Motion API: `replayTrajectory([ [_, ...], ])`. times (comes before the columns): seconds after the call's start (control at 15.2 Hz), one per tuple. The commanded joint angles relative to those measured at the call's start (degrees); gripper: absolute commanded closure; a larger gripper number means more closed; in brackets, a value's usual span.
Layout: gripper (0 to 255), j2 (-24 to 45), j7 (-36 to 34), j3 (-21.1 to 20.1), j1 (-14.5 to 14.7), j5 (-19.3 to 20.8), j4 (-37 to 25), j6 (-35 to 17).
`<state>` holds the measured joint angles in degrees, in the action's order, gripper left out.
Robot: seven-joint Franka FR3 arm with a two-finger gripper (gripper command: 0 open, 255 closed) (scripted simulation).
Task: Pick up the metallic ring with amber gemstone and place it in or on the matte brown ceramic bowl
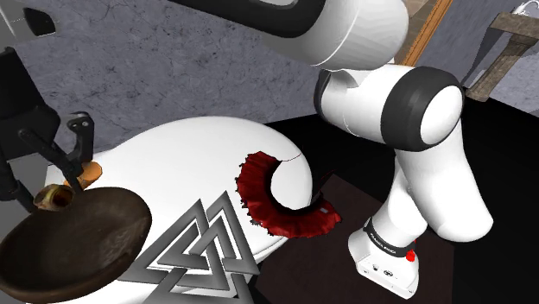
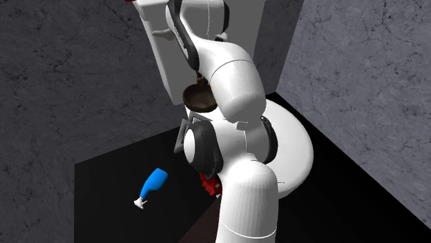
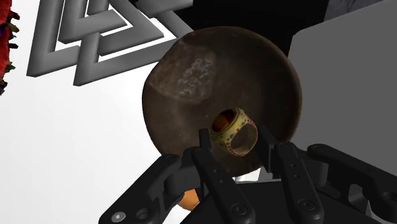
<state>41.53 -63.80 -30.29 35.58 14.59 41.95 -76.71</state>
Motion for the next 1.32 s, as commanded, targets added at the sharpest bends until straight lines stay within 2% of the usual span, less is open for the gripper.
replayTrajectory([
  [0.0, 255, -0.8, -0.5, -0.2, -0.6, -0.3, 3.2, -2.4],
  [0.59, 255, -4.8, -0.9, -1.0, -4.7, -1.6, 17.8, -12.5],
  [1.12, 255, -4.9, -0.9, -1.0, -4.9, -1.7, 18.6, -13.2],
  [1.19, 0, -4.9, -0.9, -1.0, -4.9, -1.7, 18.6, -13.2],
  [1.25, 0, -4.9, -0.9, -1.0, -4.9, -1.7, 18.6, -13.2],
])
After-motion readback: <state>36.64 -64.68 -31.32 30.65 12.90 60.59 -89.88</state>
